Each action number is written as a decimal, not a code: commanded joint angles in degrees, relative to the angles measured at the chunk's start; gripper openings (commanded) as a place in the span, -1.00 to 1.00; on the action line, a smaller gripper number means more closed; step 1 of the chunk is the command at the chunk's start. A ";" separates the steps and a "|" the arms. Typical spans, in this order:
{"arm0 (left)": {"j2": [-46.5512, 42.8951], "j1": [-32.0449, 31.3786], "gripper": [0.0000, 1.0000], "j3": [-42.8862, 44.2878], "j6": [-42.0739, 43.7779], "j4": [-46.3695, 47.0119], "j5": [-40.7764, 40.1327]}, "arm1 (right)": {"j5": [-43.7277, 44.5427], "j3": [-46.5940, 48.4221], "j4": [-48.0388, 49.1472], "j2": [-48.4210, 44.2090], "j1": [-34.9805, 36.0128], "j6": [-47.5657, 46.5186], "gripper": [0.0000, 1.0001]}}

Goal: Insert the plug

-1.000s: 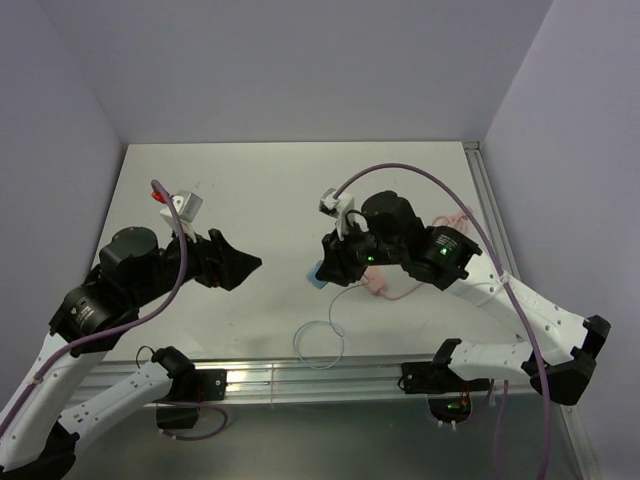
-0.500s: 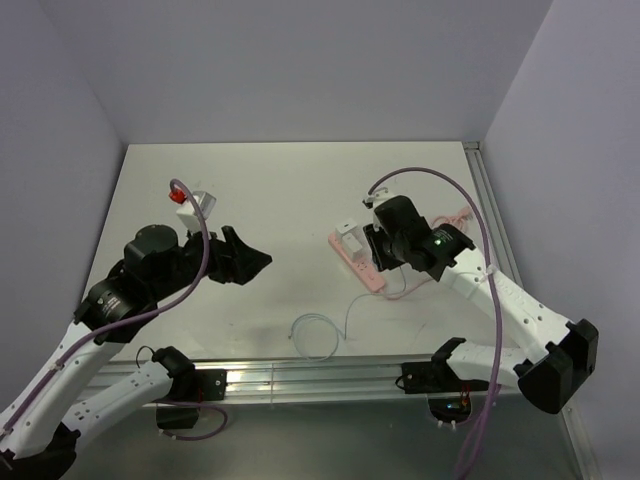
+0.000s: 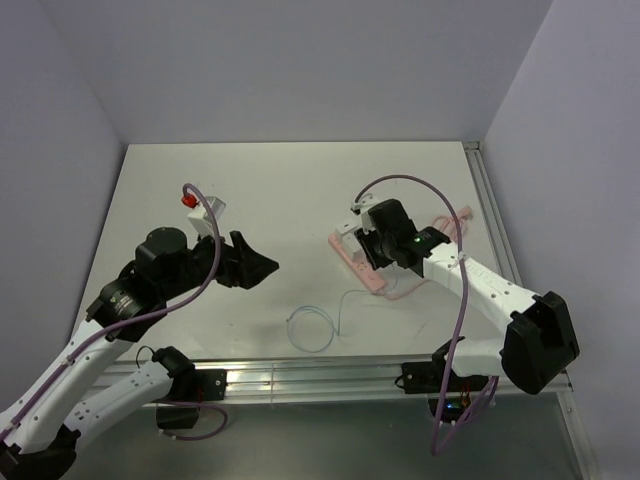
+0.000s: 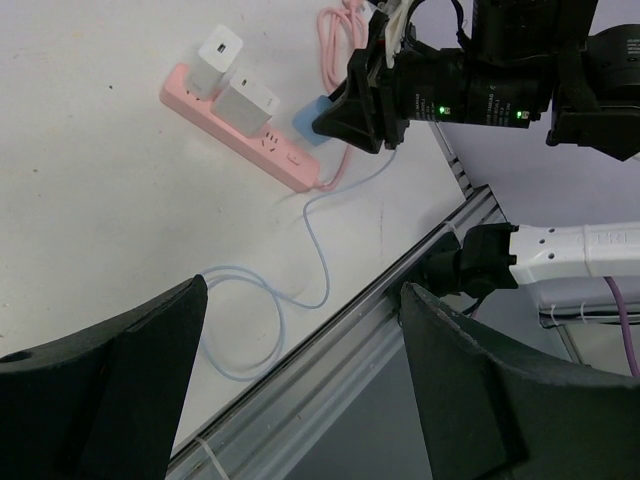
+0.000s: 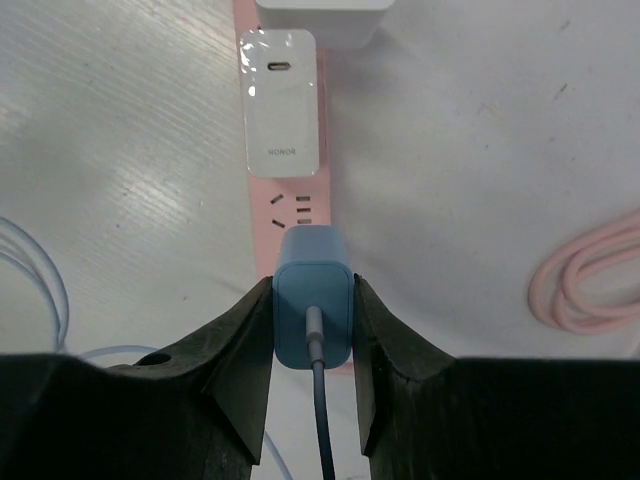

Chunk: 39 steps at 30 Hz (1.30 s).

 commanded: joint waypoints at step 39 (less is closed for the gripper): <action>0.32 0.12 0.66 -1.16 1.14 4.18 3.68 | -2.10 -1.27 2.77 14.63 -1.64 -2.12 -1.00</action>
